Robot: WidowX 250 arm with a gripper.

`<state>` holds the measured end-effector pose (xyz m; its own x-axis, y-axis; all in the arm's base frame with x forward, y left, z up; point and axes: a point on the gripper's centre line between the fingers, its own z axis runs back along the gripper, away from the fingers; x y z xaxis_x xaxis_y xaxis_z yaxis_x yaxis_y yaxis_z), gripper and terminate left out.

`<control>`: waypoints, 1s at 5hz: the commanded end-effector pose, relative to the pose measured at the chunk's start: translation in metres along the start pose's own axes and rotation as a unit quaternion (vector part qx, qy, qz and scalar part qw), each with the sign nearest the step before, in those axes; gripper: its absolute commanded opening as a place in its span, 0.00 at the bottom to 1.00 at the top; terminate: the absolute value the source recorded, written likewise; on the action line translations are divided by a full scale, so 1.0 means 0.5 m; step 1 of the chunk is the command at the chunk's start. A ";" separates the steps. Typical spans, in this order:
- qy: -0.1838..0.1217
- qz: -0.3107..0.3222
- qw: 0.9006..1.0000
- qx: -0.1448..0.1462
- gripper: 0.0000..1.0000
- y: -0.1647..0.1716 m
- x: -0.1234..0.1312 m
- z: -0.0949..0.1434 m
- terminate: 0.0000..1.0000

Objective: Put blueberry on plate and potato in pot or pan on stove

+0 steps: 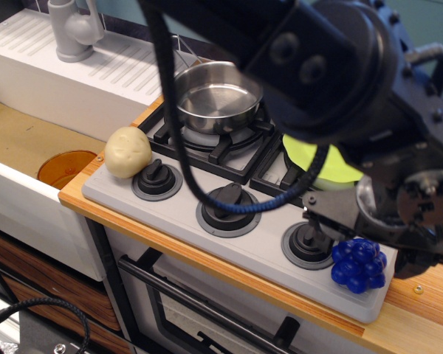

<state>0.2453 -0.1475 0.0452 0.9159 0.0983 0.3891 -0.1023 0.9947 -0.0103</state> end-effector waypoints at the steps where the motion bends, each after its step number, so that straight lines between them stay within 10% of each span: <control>1: -0.031 0.011 0.999 -0.015 1.00 -0.026 0.007 0.021 0.00; 5: -0.049 0.004 0.999 -0.020 1.00 0.000 0.020 -0.009 0.00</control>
<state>0.2516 -0.1457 0.0369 0.8802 0.0968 0.4646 -0.0885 0.9953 -0.0396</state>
